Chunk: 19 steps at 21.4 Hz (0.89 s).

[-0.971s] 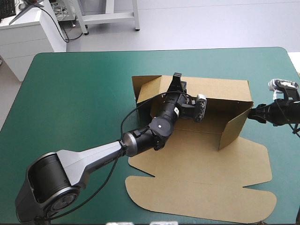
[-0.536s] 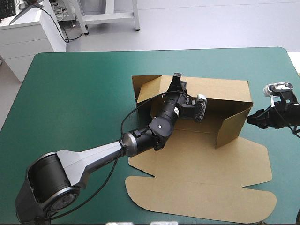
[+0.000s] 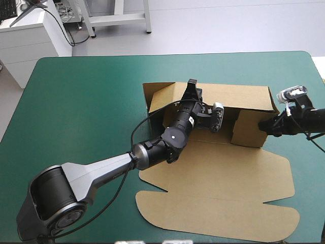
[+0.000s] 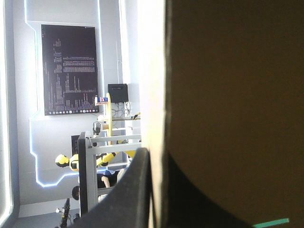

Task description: Fold the box

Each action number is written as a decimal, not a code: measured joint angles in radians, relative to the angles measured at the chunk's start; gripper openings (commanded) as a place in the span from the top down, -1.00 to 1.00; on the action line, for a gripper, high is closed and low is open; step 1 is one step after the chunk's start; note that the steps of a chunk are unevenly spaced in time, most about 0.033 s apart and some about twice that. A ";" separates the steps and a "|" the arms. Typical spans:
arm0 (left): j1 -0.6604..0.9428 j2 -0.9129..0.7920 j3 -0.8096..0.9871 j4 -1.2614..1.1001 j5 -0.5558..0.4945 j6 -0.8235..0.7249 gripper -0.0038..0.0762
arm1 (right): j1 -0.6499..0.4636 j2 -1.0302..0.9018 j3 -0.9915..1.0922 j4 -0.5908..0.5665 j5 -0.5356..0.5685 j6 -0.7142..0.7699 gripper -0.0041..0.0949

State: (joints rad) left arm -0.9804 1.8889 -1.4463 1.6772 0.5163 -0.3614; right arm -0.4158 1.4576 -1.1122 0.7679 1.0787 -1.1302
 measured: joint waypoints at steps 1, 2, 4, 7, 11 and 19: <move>0.000 0.000 0.000 0.000 0.000 0.000 0.92 | 0.016 0.011 0.000 0.007 -0.003 -0.009 -0.07; 0.000 0.000 0.000 0.000 0.000 0.000 0.92 | 0.042 0.030 0.000 0.011 -0.022 -0.017 -0.07; 0.000 0.000 0.000 0.000 0.000 0.000 0.92 | 0.051 0.044 0.000 0.026 -0.059 -0.015 -0.07; 0.000 0.000 0.000 0.001 -0.004 0.000 0.92 | 0.052 0.046 0.001 0.065 -0.090 0.006 -0.06; 0.000 0.000 0.000 0.001 -0.003 0.007 0.92 | 0.052 0.048 0.002 0.096 -0.104 0.013 -0.06; 0.000 0.000 0.000 0.001 -0.003 0.007 0.92 | 0.052 0.056 0.002 0.114 -0.108 0.014 0.11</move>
State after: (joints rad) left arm -0.9804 1.8889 -1.4463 1.6779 0.5133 -0.3540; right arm -0.3636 1.5140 -1.1103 0.8823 0.9704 -1.1163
